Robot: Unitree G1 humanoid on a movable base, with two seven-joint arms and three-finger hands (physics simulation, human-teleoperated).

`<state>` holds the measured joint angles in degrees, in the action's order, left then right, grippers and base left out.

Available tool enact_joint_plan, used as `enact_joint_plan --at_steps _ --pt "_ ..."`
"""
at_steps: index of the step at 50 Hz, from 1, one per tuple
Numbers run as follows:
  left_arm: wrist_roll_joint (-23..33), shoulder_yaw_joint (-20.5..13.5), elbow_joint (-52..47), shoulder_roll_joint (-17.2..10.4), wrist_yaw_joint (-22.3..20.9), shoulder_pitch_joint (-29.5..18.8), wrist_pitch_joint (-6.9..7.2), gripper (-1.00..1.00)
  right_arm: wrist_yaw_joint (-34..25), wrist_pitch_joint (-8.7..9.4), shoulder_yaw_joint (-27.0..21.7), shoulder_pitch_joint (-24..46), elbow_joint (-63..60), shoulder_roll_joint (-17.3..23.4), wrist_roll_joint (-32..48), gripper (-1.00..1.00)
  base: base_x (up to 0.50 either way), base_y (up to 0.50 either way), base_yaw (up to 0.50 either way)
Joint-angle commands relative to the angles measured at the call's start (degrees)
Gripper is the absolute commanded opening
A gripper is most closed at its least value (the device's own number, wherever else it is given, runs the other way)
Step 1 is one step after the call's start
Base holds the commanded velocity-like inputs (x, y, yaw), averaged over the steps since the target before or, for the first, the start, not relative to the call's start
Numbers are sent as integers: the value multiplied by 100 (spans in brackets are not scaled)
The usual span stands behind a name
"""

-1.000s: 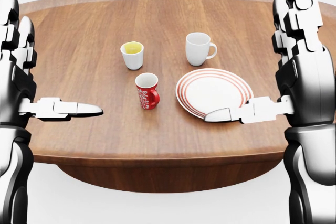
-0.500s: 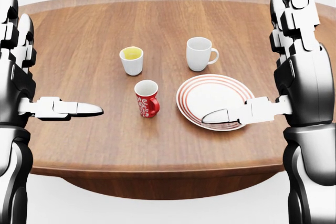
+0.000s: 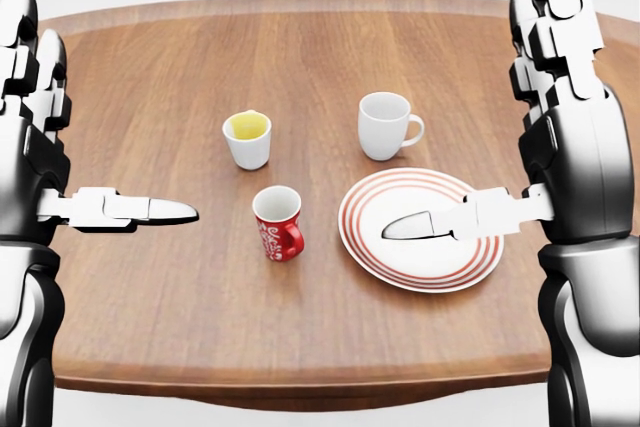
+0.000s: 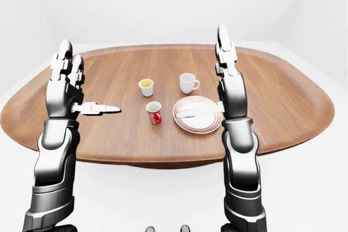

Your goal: Pick up the red mug and put it on the plate

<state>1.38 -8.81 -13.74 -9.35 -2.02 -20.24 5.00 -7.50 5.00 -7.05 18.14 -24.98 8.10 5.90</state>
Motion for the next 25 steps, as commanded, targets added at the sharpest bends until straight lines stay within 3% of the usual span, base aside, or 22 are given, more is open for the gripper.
enact_joint_plan --at_steps 1,25 --pt "17 8 22 6 -4 -2 0 100 -31 0 24 -5 -1 -11 28 100 24 0 0" --pt "31 -2 -7 -3 -16 2 0 100 -82 0 37 56 26 -9 92 100 25 0 0"
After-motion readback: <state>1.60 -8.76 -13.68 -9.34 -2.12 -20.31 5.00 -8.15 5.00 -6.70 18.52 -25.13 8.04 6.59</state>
